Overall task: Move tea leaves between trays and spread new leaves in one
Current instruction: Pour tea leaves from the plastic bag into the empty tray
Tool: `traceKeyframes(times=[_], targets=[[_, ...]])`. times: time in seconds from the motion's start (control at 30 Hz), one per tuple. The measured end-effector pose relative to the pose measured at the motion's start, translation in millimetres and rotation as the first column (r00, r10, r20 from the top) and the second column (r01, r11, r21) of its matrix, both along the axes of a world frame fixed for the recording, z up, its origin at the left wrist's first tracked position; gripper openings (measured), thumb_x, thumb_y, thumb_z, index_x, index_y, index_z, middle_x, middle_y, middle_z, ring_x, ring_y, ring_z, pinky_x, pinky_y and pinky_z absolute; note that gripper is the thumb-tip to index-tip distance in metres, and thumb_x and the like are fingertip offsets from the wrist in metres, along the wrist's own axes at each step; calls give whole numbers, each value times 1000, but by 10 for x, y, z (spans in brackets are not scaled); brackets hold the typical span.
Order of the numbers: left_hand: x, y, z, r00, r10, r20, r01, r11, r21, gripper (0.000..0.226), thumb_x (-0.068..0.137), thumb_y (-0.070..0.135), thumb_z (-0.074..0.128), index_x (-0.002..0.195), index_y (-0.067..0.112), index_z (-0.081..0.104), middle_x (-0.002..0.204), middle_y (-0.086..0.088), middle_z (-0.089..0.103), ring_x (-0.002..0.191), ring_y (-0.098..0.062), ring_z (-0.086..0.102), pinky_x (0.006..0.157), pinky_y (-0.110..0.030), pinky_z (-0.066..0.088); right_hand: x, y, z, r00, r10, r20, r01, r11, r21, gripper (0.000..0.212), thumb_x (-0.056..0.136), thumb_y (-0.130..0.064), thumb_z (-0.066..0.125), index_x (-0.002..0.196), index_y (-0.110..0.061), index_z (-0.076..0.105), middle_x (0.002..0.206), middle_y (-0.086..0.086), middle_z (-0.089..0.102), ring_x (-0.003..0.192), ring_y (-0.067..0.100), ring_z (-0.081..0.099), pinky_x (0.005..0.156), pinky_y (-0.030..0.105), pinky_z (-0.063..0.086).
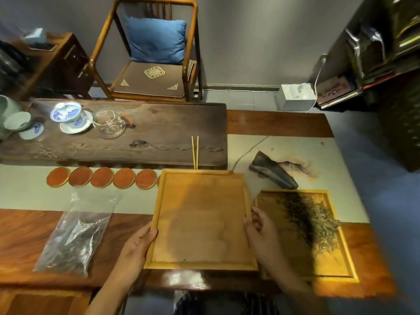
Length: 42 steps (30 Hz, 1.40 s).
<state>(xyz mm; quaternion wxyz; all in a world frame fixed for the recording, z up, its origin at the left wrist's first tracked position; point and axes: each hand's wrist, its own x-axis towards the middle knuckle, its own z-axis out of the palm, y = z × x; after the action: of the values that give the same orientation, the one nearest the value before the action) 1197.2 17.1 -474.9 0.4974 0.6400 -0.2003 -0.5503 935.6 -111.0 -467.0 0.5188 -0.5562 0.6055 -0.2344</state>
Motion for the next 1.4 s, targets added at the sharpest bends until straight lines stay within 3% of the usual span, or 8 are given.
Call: traceKeyframes(times=[0.17, 0.33, 0.43, 0.57, 0.67, 0.83, 1.23, 1.4], targets=[[553, 271, -191, 988, -120, 92, 115, 992, 55, 27, 93, 30, 56, 114, 29, 73, 117, -2, 73, 111, -22, 67, 98, -42, 47, 493, 374, -169, 998, -66, -3, 66, 993, -93, 27, 92, -17, 59, 111, -35, 52, 97, -26, 56, 85, -14, 57, 63, 6, 42], [733, 553, -295, 905, -114, 411, 92, 993, 73, 32, 96, 12, 59, 93, 41, 72, 96, 20, 75, 92, 4, 67, 78, -9, 49, 805, 767, -415, 994, -107, -21, 106, 994, -30, 25, 92, -15, 58, 116, -21, 58, 105, -9, 63, 93, -3, 57, 70, 10, 44], [754, 611, -390, 878, -44, 477, 0, 996, 91, 35, 91, 6, 64, 90, 41, 65, 86, 8, 69, 86, -6, 63, 75, -17, 46, 869, 836, -537, 995, -95, -35, 95, 996, 0, 28, 93, -17, 57, 121, -20, 57, 109, -6, 64, 99, 9, 60, 83, 29, 51], [727, 581, -494, 851, -45, 523, -15, 994, 109, 34, 89, 4, 67, 81, 36, 60, 85, -9, 63, 76, -10, 58, 68, -9, 42, 863, 805, -688, 987, -86, -138, 77, 995, -64, 25, 89, -10, 62, 113, -16, 60, 97, -3, 64, 86, 8, 60, 72, 20, 49], [690, 522, -577, 830, -87, 551, 15, 991, 135, 24, 90, 4, 66, 95, 28, 66, 86, -10, 63, 78, -16, 57, 66, -4, 40, 857, 739, -754, 982, -95, -164, 85, 994, -73, 27, 86, -5, 63, 111, -15, 59, 92, 2, 62, 80, 13, 58, 66, 18, 44], [653, 432, -659, 777, -115, 619, 16, 986, 163, 21, 90, 4, 65, 110, 10, 71, 87, -7, 61, 77, -6, 56, 64, -3, 39, 868, 636, -797, 978, -75, -197, 57, 994, -97, 27, 85, 1, 62, 107, -13, 61, 89, 6, 61, 79, 20, 57, 69, 26, 48], [582, 417, -781, 691, -188, 698, -17, 961, 276, 24, 89, 15, 67, 112, 11, 71, 74, 14, 54, 68, 0, 51, 56, -15, 33, 865, 544, -868, 966, -40, -256, 13, 994, -106, 16, 84, -5, 65, 93, -18, 59, 84, 3, 57, 71, 14, 53, 61, 17, 40], [711, 396, -702, 689, -270, 673, 98, 954, 283, 30, 92, 21, 63, 122, 18, 65, 80, 14, 60, 72, 2, 54, 59, -16, 37, 824, 399, -754, 948, 101, -302, -91, 995, 47, 13, 87, -19, 66, 83, -15, 54, 74, 5, 62, 66, 21, 59, 55, 29, 46]])
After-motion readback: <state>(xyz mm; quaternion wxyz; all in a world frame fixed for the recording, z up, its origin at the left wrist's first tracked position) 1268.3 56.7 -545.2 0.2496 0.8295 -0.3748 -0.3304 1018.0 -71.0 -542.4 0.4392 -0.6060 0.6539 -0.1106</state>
